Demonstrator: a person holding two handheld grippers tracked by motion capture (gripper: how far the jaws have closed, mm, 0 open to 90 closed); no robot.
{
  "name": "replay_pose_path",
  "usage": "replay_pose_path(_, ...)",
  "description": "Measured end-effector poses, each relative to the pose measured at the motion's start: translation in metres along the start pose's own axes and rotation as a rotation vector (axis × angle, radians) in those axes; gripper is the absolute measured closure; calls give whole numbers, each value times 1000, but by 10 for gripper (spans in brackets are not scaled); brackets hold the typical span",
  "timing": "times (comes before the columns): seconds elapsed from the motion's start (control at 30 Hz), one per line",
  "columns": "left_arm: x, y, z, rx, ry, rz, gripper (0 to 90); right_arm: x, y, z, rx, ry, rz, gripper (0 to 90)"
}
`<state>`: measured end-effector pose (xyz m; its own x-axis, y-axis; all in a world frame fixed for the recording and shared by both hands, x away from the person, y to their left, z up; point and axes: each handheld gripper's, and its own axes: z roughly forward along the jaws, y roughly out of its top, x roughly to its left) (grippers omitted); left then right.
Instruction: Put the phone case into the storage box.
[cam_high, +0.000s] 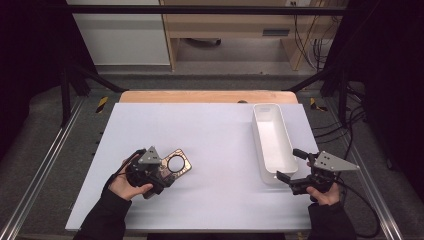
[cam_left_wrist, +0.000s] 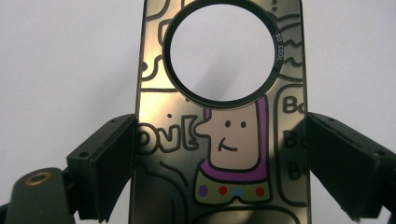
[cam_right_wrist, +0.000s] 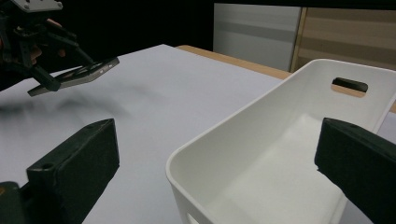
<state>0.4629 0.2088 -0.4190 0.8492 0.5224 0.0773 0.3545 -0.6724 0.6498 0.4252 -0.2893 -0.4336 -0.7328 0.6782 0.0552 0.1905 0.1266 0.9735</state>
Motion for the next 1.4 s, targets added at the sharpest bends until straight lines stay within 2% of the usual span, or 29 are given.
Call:
replay_pose_path(0.53,-20,15,2,-50,-36,40,114,5,2,3,11,20,-20,4)
replay_pose_path(0.6,-22,17,2,-44,-38,57,114,5,3,3,13,24,-26,4)
replay_pose_path(1.4,-45,35,8,-54,-74,132,114,22,10,16,62,93,-100,4)
